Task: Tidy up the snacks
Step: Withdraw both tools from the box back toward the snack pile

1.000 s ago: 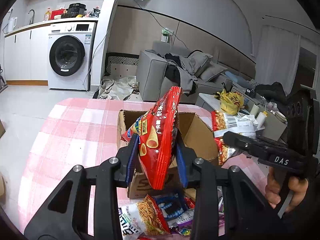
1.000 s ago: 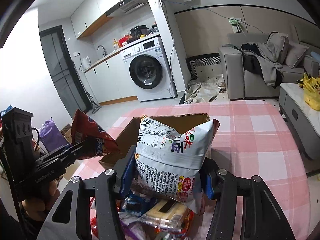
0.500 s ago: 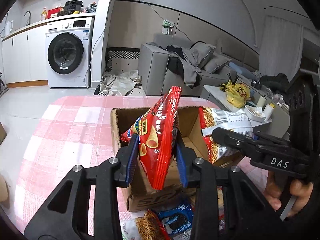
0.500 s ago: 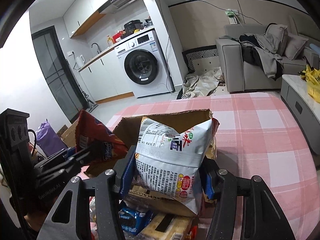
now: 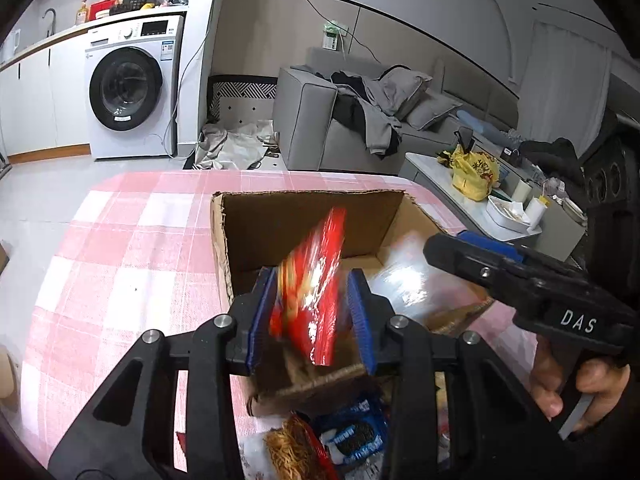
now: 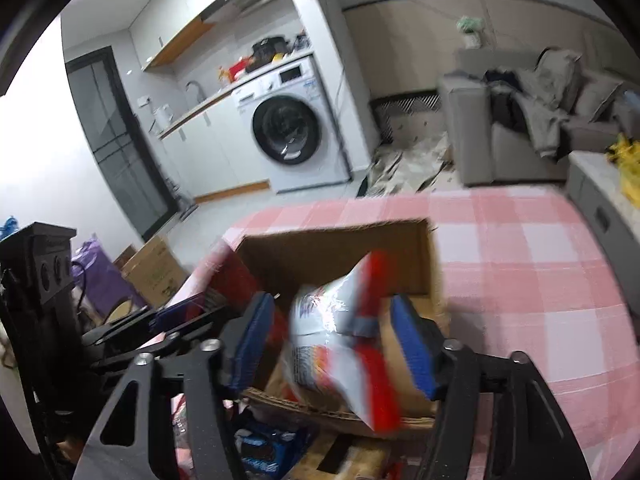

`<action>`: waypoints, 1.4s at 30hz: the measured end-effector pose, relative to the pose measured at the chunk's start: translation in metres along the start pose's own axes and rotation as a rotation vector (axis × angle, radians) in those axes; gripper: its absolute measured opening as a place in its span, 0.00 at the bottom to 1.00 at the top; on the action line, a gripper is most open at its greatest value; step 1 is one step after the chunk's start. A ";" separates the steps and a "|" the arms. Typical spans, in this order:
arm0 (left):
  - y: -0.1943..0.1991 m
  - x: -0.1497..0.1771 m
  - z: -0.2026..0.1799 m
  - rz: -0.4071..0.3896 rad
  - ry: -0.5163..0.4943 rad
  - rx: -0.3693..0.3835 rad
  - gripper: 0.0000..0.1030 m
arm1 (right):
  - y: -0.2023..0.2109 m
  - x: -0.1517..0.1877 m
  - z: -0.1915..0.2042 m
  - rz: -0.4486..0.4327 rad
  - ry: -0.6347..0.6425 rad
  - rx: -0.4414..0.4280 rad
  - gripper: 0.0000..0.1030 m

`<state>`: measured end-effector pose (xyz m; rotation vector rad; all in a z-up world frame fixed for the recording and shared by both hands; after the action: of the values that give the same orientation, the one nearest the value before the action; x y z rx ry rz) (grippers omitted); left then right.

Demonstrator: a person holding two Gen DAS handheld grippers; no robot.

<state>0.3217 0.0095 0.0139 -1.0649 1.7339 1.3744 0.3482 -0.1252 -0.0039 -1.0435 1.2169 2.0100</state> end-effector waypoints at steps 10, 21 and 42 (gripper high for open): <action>0.048 0.013 -0.004 -0.029 -0.033 -0.061 0.99 | 0.045 0.017 -0.022 -0.032 -0.001 0.071 1.00; 0.123 0.049 0.026 -0.059 -0.003 -0.092 0.99 | 0.090 0.046 -0.029 0.001 0.020 0.064 1.00; 0.162 0.135 0.037 0.051 -0.043 -0.123 0.99 | 0.114 0.119 -0.021 0.128 0.066 0.060 1.00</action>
<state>0.1179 0.0384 -0.0439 -1.0556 1.6731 1.5419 0.2023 -0.1846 -0.0565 -1.0327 1.4024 2.0354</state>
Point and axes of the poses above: each gripper's, at about its wrist camera, not at the fingertips, and y roughly against the way its jaws point, z to its left, x to its underside, the point moved 5 cm from there along -y, roughly the way its jaws point, and after that the axes turned 11 degrees about -z, right-handed, at the moved point
